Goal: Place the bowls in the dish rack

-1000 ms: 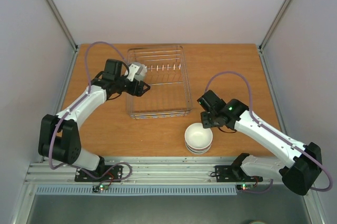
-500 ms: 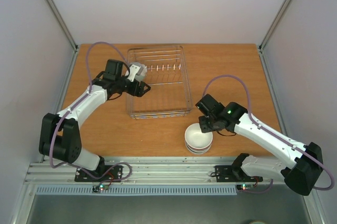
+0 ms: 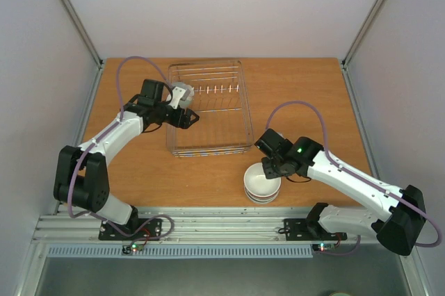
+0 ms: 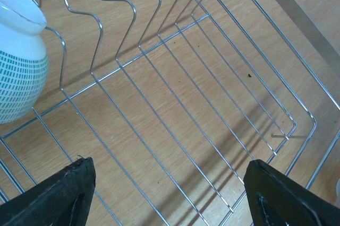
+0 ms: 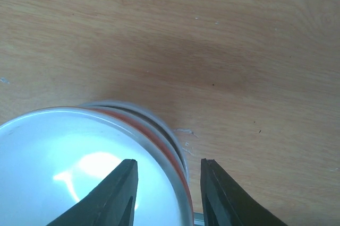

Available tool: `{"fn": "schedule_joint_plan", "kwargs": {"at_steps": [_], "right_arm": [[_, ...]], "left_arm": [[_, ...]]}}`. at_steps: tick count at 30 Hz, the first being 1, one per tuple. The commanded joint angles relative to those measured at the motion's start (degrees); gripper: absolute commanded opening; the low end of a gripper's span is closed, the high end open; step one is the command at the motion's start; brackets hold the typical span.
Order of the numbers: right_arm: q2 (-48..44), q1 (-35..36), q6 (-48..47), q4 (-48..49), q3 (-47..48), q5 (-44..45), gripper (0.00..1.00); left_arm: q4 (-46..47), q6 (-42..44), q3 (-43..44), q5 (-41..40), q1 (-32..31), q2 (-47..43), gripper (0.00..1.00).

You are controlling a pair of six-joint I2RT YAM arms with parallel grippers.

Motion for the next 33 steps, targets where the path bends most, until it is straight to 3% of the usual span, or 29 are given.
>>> {"fn": "schedule_joint_plan", "kwargs": {"at_steps": [1,10,20,33], "right_arm": [[0.9,0.6,1.5,-0.5,-0.4,1.2,0.35],[1.3,0.7,1.3,0.5,-1.4,0.2,0.30],[1.4,0.7,1.1,0.1,-1.1,0.1,0.01],[-1.9,1.7,2.4,-4.2,2.2,2.9,0.01]], "left_arm": [[0.7,0.3,1.3,-0.1,-0.2,-0.1,0.77],[0.8,0.3,1.3,-0.4,-0.2,0.0,0.77],[0.8,0.3,1.4,-0.7,-0.2,0.0,0.77],[0.8,0.4,1.3,-0.6,-0.3,0.0,0.77]]}}
